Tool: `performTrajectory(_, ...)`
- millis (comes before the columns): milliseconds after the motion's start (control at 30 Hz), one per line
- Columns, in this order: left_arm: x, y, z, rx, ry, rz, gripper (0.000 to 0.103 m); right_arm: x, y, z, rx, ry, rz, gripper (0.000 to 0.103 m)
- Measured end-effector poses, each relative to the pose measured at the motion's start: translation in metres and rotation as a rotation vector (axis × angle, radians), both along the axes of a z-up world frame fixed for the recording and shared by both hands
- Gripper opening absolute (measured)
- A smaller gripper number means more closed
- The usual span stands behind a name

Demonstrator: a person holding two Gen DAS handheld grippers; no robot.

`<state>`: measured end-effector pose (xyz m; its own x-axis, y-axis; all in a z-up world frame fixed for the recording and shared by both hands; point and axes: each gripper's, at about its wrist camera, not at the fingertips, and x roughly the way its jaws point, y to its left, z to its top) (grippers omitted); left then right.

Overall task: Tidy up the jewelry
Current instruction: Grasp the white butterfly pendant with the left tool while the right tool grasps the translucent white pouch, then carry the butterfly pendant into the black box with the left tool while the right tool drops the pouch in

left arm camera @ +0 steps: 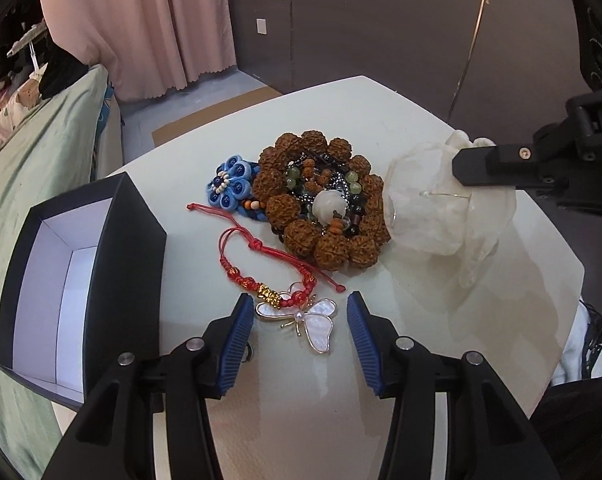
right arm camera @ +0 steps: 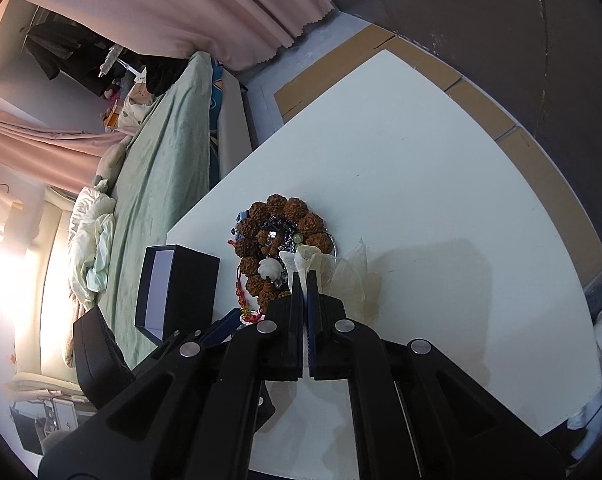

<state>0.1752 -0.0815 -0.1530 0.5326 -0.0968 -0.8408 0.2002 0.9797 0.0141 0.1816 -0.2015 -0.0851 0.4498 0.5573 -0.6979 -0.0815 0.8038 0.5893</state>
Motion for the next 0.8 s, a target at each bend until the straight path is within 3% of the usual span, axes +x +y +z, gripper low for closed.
performTrajectory(100, 0.001, 0.005, 0.001, -0.028, 0.008, 0.005, 0.039, 0.0, 0.0, -0.001, -0.001, 0.0, 0.001, 0.003)
performTrajectory(167, 0.0, 0.008, 0.005, -0.037, -0.001, 0.015, 0.021, -0.002, 0.0, 0.0, -0.001, -0.001, 0.004, 0.003)
performTrajectory(800, -0.029, 0.043, 0.056, -0.184, -0.061, 0.07, 0.021, -0.008, 0.015, 0.004, -0.017, -0.01, 0.032, 0.003)
